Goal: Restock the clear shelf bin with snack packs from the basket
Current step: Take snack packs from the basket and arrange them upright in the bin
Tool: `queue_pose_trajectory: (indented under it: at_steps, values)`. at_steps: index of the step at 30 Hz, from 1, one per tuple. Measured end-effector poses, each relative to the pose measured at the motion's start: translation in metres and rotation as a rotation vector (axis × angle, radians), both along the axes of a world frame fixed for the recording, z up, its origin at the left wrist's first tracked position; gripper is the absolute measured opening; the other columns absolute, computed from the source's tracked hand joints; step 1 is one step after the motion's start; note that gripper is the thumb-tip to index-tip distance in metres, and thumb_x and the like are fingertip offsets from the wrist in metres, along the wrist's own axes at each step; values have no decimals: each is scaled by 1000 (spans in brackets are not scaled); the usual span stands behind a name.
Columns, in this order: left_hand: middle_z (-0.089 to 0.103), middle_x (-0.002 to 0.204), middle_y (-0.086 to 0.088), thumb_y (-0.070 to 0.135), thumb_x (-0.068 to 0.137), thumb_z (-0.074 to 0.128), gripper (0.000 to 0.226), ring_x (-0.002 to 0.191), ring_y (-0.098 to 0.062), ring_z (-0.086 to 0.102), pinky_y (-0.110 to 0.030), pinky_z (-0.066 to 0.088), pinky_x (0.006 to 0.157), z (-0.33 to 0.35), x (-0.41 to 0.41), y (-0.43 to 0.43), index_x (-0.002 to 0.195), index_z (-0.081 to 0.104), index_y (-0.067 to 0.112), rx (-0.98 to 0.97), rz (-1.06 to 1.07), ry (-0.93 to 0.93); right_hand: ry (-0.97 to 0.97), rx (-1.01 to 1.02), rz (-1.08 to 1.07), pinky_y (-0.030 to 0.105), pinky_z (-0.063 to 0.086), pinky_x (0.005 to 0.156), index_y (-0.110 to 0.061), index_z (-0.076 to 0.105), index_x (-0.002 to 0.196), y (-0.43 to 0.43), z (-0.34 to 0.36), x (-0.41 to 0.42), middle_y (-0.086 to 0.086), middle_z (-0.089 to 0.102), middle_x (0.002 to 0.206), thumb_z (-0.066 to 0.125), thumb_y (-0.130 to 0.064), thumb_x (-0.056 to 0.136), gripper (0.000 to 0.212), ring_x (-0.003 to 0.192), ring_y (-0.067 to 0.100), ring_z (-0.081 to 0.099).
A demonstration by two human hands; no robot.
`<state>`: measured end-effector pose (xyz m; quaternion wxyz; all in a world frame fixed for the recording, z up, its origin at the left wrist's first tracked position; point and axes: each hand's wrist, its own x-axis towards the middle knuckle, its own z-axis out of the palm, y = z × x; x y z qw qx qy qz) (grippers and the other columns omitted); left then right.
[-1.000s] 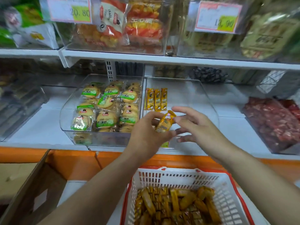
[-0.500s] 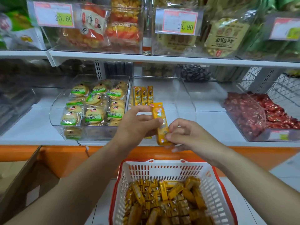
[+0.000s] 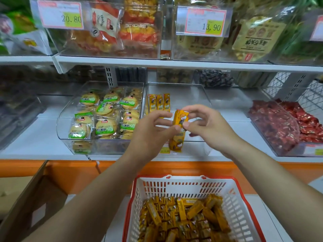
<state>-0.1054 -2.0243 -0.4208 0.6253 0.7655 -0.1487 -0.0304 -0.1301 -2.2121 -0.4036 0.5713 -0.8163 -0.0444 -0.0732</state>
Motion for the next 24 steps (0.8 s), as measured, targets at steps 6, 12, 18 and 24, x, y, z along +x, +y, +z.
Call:
queue_pose_trajectory:
  at_steps: [6,12,18,24]
  values:
    - [56,144,2,45,86,78,76,128,-21,55,-38,48,100,-26,44,31,149,42,25,633,282,-273,-51,-81,-246,47,55,84,-23,64,106,-17,-29,106,3,64,94,73,-2,84,32,87,24,64]
    - [52,140,0,55,77,83,82,124,-27,57,-46,53,98,-57,63,35,142,43,24,690,248,-80,-60,-261,-420,27,50,83,-14,68,112,-33,-68,198,7,71,104,70,-4,85,29,97,23,66]
    - [56,135,6,57,75,82,80,116,-22,62,-49,57,92,-62,67,35,139,43,29,680,248,-104,40,-427,-388,26,50,90,-16,68,117,-33,-84,236,7,71,117,68,-11,87,30,107,24,66]
    - [55,137,6,59,76,80,80,113,-22,64,-50,59,90,-62,66,38,140,41,30,681,232,-102,150,-433,-434,40,55,93,-16,58,128,-30,-87,238,10,66,125,69,-15,86,43,112,29,63]
